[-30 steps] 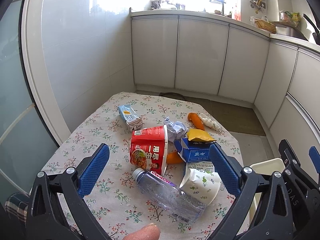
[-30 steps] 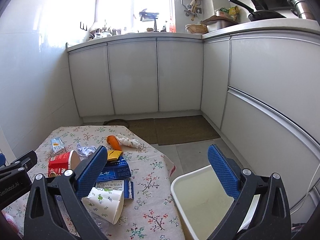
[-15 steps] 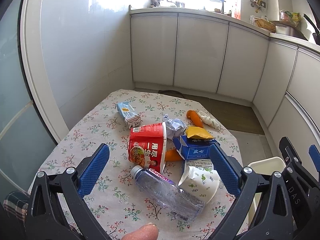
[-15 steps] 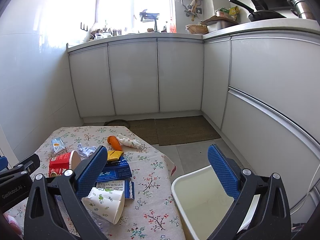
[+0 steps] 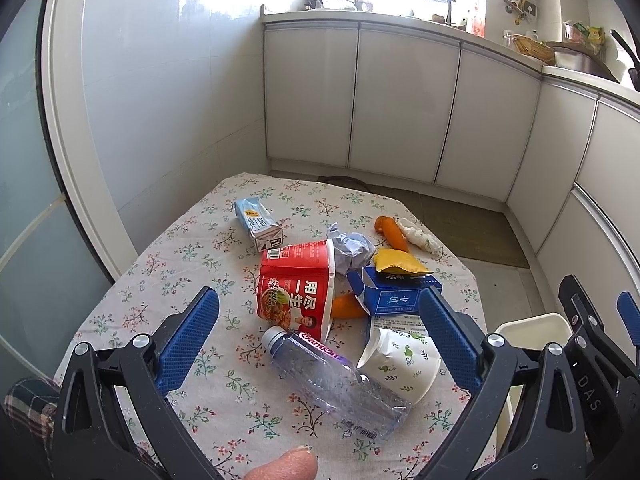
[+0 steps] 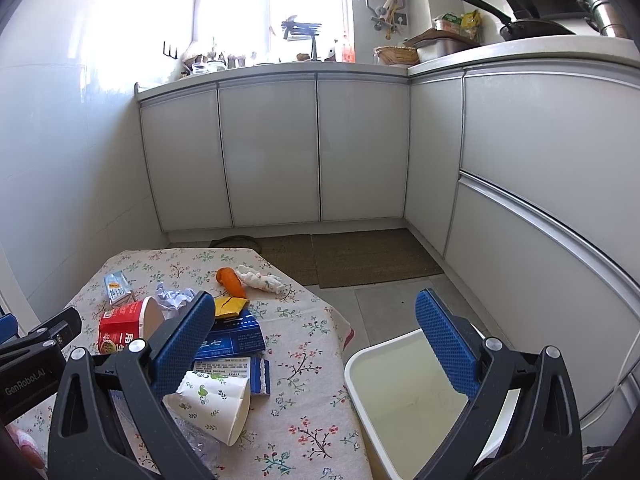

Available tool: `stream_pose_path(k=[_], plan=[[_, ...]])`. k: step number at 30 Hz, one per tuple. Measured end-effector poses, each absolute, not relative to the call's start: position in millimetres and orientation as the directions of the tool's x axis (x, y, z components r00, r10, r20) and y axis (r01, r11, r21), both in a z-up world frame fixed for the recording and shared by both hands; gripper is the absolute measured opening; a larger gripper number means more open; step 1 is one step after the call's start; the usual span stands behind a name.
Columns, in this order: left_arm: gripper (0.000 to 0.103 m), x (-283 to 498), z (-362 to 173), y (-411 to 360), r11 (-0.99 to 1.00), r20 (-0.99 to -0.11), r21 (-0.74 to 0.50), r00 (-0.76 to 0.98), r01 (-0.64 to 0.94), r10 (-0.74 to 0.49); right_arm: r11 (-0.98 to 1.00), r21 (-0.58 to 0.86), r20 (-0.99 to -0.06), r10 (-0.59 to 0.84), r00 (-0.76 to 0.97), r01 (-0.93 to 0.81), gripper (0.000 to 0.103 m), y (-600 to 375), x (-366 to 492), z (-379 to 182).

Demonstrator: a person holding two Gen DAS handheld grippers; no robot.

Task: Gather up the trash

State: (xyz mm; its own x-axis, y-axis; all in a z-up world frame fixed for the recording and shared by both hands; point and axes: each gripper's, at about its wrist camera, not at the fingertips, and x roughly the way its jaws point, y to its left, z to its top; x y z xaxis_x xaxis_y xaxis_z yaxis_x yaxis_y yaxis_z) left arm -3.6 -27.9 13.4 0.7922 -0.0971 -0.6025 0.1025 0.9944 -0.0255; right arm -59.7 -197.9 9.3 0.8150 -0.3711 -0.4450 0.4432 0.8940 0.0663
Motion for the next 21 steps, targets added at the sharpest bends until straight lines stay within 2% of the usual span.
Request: stream_pose_path(k=[21], plan=[[0.096, 1.1, 4.9, -24.6, 0.995, -0.625, -0.025, 0.776, 0.093, -0.089, 0.897, 0.081, -0.485, -0.345, 0.804, 0.434, 0.098, -201.3, -54.7, 4.3]])
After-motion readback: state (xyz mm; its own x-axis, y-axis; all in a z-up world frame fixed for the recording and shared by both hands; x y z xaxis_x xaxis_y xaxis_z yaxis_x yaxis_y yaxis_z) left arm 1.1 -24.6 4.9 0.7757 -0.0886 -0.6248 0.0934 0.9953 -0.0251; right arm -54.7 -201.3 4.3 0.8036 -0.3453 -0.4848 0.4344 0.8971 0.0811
